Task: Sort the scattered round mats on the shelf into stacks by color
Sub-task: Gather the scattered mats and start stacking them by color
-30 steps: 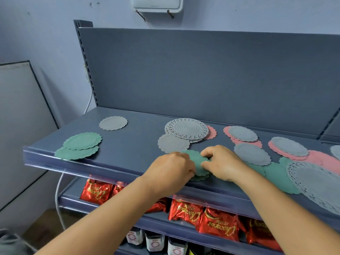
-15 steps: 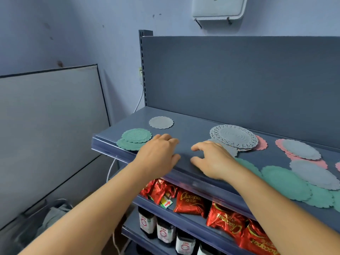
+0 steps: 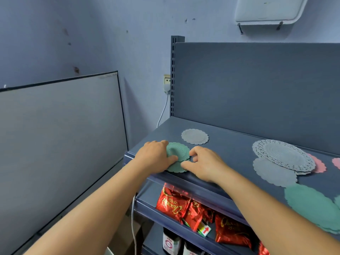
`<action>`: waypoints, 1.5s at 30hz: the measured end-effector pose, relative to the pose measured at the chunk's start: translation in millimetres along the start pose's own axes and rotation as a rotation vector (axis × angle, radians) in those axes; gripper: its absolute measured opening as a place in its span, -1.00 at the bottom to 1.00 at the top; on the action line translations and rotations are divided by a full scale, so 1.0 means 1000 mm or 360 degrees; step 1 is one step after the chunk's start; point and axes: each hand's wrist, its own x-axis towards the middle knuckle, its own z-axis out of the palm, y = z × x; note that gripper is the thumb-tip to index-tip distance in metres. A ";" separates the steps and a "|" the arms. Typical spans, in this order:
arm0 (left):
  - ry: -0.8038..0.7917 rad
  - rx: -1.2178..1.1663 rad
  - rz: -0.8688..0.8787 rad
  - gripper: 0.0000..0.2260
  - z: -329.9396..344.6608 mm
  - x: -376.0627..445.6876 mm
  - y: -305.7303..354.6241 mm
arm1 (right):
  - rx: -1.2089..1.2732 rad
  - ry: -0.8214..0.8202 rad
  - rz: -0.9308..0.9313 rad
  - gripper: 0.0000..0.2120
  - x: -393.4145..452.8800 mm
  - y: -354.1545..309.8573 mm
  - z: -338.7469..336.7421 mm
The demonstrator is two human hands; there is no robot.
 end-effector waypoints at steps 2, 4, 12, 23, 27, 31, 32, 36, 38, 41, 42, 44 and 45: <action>-0.0040 -0.0063 0.0029 -0.41 -0.002 0.008 -0.001 | -0.0014 -0.0004 0.0059 -0.54 0.004 -0.007 0.003; -0.0073 -0.0139 0.0030 -0.39 -0.004 0.015 0.000 | -0.0074 -0.0002 0.0098 -0.58 0.006 -0.013 0.004; -0.0142 -0.0384 -0.0209 -0.53 -0.008 0.034 -0.005 | -0.0089 -0.0024 0.0245 -0.66 0.009 -0.028 0.002; -0.0135 -0.1196 -0.0241 -0.80 -0.015 0.040 -0.023 | 0.0530 0.0160 0.0334 -0.86 0.038 0.001 0.003; -0.0175 -0.1362 -0.0238 -0.93 -0.011 0.041 -0.013 | 0.0874 0.0277 0.0423 -0.80 0.057 0.017 0.002; -0.0016 -0.1241 -0.0299 -0.92 -0.001 0.051 -0.009 | 0.0590 0.0326 0.0298 -0.83 0.076 0.028 -0.008; -0.0002 -0.1205 -0.0321 -0.91 0.001 0.052 -0.008 | 0.0468 0.0300 0.0278 -0.72 0.081 0.031 -0.010; 0.0025 -0.0984 -0.0364 -0.75 0.004 0.057 -0.001 | 0.0016 0.0139 0.0205 -0.38 0.102 0.041 -0.018; 0.0061 -0.0868 -0.0383 -0.72 0.003 0.059 0.003 | -0.0056 0.0067 0.0132 -0.28 0.110 0.043 -0.019; 0.0094 -0.0821 -0.0425 -0.71 0.006 0.063 0.010 | -0.0008 -0.0001 0.0026 -0.22 0.120 0.045 -0.022; 0.0100 -0.0812 -0.0439 -0.70 0.007 0.063 0.012 | 0.0006 -0.0005 0.0017 -0.21 0.123 0.046 -0.023; 0.0108 -0.0822 -0.0462 -0.65 0.009 0.064 0.015 | 0.0076 0.0027 0.0059 -0.20 0.130 0.046 -0.026; 0.0113 -0.0832 -0.0474 -0.63 0.010 0.064 0.015 | 0.0122 0.0055 0.0097 -0.23 0.133 0.046 -0.026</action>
